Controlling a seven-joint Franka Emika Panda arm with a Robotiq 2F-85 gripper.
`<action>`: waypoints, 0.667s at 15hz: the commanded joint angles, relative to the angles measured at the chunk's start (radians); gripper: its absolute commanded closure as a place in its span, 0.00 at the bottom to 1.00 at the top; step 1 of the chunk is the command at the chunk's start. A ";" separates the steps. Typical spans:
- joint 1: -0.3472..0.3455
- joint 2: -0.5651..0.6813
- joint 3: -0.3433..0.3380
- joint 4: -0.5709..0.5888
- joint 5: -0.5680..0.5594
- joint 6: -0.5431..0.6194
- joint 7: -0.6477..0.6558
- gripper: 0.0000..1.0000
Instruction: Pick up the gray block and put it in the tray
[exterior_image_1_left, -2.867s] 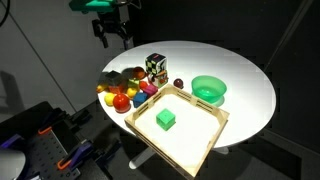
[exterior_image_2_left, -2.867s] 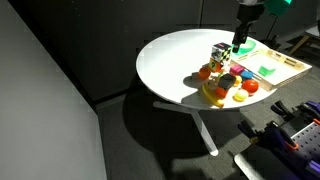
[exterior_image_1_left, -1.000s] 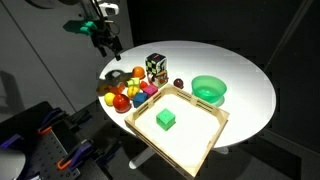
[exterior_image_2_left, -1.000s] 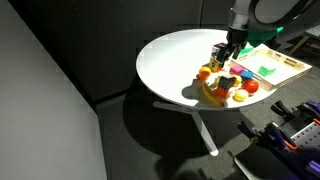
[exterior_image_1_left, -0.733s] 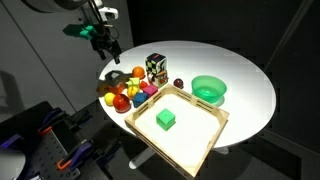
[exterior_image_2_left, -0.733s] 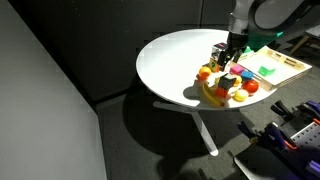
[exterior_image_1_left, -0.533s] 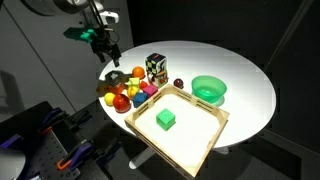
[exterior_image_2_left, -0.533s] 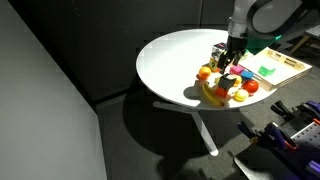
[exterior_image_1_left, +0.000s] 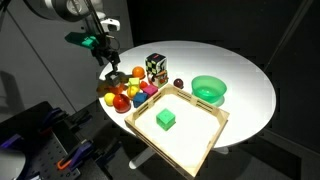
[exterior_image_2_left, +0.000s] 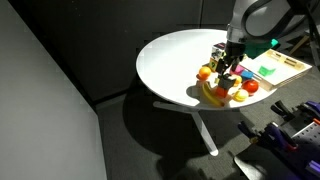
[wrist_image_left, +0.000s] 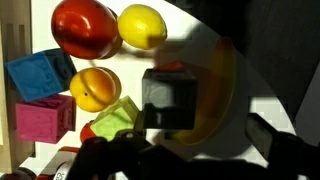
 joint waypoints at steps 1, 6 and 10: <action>-0.013 0.003 0.015 -0.007 0.124 0.032 -0.121 0.00; -0.017 -0.004 0.007 -0.014 0.182 0.019 -0.175 0.00; -0.021 -0.021 -0.005 -0.021 0.159 0.002 -0.155 0.00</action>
